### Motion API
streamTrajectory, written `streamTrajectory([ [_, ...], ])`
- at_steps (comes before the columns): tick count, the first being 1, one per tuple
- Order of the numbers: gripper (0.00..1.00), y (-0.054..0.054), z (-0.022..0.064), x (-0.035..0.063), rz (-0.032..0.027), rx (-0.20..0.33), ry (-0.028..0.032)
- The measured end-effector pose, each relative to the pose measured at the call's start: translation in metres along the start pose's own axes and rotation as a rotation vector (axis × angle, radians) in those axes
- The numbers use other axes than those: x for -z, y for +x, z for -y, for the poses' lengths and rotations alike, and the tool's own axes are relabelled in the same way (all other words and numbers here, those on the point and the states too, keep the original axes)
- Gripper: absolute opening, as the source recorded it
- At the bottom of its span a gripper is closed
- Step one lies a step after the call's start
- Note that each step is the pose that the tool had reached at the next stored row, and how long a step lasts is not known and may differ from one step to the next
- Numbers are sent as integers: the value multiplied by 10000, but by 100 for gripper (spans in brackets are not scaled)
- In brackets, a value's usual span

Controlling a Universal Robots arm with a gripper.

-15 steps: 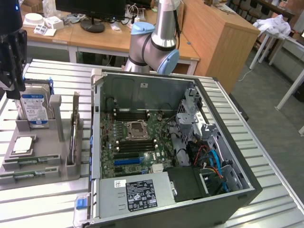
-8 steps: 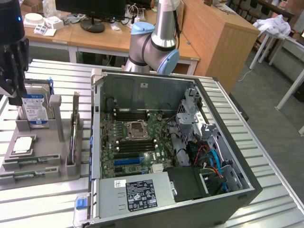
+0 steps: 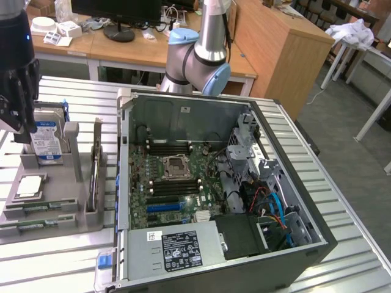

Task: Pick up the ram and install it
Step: 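Pick up the ram and move it above insertion slot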

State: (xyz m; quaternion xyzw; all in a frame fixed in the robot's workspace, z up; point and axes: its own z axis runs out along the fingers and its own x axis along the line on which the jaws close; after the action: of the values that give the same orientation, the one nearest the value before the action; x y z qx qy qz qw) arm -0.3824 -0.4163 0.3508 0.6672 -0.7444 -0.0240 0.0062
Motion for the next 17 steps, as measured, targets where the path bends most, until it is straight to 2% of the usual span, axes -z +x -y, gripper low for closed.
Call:
streamTrajectory([
  [17, 30, 6, 12, -279, 0, 0, 0],
])
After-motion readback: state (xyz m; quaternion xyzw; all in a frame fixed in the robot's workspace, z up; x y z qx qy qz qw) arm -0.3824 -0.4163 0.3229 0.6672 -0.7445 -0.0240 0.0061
